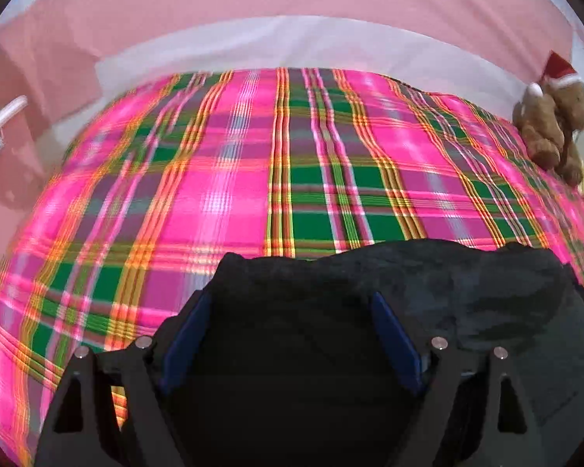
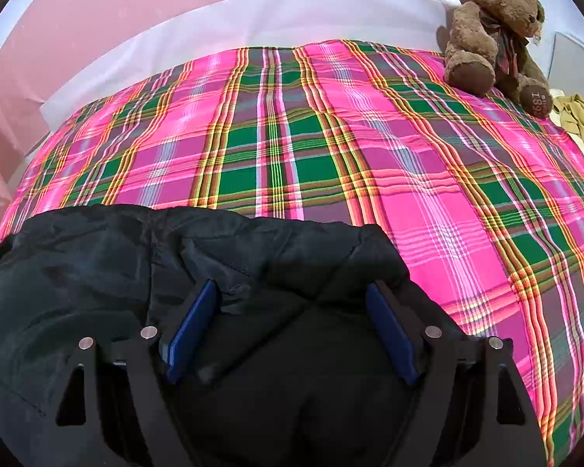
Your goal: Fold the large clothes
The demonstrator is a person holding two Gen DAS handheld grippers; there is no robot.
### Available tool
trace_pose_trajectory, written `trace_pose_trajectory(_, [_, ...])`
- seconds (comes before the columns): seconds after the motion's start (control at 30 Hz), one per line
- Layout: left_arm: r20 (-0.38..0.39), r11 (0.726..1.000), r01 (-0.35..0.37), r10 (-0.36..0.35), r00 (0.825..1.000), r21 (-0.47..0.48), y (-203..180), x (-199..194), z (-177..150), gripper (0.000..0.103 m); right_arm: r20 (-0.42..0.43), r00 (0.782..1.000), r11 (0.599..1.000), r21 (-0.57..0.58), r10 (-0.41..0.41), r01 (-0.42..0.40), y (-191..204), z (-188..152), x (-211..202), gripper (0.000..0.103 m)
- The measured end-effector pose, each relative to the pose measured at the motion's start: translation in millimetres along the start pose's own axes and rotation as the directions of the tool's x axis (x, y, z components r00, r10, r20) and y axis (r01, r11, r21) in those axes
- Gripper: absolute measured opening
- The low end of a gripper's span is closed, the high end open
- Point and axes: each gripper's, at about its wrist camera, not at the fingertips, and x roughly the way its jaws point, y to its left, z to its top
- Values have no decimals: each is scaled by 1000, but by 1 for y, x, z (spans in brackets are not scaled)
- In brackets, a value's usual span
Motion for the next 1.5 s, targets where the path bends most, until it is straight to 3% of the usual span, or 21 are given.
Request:
trace_pose_trajectory(0.23, [14,1000,-1,1,1000,-8,2,8,-6,88,11,1000,1000,11,0,0,-1,1,-9,78])
trace_pose_trajectory(0.33, [17,1000,-1,1,1000,-8,2,6,-8,88,70,997,999,30,-13,11,1,5,-36,78])
trace_pose_trajectory(0.47, [21,1000,-1,1,1000,-9,2,4,-8,88,168,985,999,3,43,-44,26,8,-80,78])
trace_pose_trajectory(0.57, [23,1000,0,0,1000,-10,3,3,-8,88,195,975,992,-76,109,-96,62,6,-96,78])
trace_pose_trajectory(0.7, [25,1000,7,-7,1000,-13,5,2,-8,88,114,984,983,-144,133,-116,101,1,-65,78])
trace_pose_trajectory(0.8, [29,999,28,-27,999,-32,8,0,-8,88,32,992,985,-127,125,-120,101,-2,-29,78])
trace_pose_trajectory(0.9, [29,998,42,-41,999,-46,10,2,-8,87,5,991,984,-120,130,-129,98,-2,-12,78])
trace_pose_trajectory(1.03, [35,998,41,-40,999,-50,8,6,-8,88,13,996,987,-136,90,-88,104,-8,2,78])
trace_pose_trajectory(1.33, [40,998,30,-28,999,-54,6,12,-8,88,22,995,987,-129,96,-93,99,-4,13,79])
trace_pose_trajectory(1.43, [34,998,37,-36,999,-47,8,-2,-5,87,27,991,987,-100,130,-126,89,0,-8,77])
trace_pose_trajectory(1.5, [61,996,67,-64,996,-55,12,-22,-4,85,88,990,991,-86,111,-103,79,3,-36,77])
